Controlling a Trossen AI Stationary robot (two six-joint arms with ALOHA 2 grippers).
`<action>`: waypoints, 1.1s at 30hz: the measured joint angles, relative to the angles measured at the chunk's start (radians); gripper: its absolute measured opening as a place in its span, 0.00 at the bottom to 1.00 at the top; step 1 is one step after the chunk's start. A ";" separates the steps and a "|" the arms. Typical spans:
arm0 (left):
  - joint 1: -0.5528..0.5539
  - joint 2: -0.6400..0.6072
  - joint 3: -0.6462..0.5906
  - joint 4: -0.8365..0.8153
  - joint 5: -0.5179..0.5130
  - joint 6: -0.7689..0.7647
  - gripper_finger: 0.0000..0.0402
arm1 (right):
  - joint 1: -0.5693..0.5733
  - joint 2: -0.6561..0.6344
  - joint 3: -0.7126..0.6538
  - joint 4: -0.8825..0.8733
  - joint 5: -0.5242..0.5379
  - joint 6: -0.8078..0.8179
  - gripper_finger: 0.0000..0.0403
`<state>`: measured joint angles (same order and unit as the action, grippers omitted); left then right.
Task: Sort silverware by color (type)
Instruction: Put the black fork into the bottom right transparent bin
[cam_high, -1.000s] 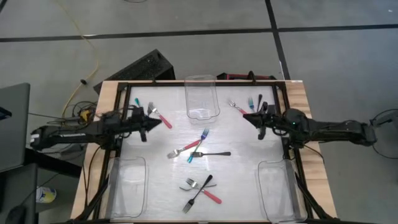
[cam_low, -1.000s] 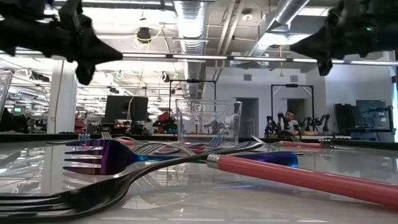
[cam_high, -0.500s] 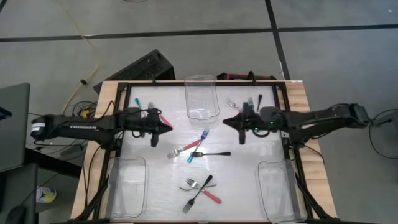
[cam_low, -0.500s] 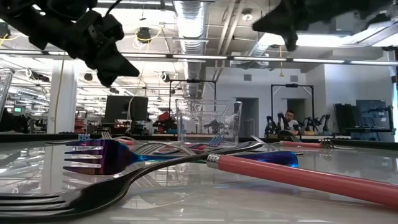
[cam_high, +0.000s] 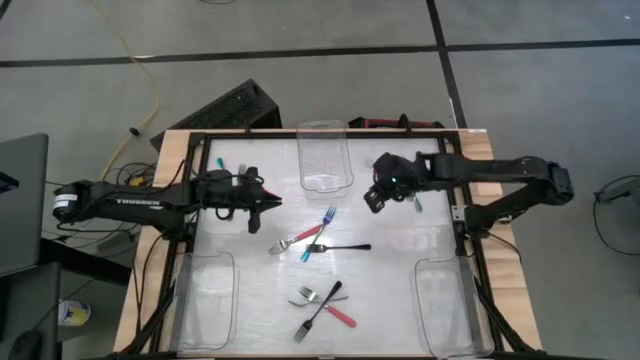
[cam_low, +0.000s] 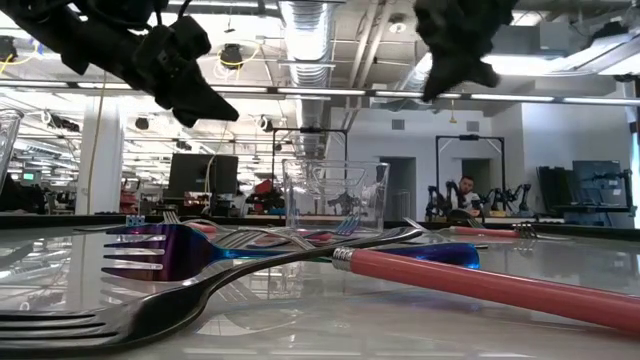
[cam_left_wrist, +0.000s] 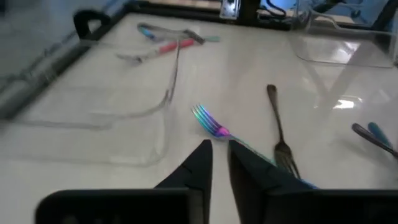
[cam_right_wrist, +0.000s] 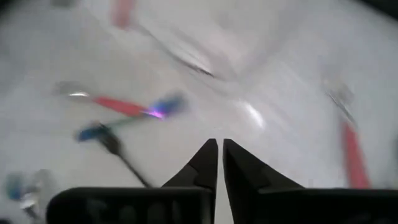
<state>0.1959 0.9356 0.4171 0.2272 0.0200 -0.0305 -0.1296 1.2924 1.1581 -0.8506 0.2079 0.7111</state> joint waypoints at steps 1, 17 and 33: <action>0.000 0.000 0.000 0.009 -0.012 0.008 0.16 | -0.028 0.010 0.011 -0.059 -0.001 0.054 0.14; 0.000 0.000 0.000 0.041 -0.210 -0.188 0.62 | -0.523 0.118 -0.187 -0.241 -0.054 0.016 0.62; -0.001 0.000 0.000 0.039 -0.202 -0.295 0.62 | -0.606 0.107 -0.435 0.120 0.030 0.224 0.56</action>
<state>0.1951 0.9352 0.4171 0.2665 -0.1815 -0.3253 -0.7357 1.3998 0.7236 -0.7301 0.2378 0.9354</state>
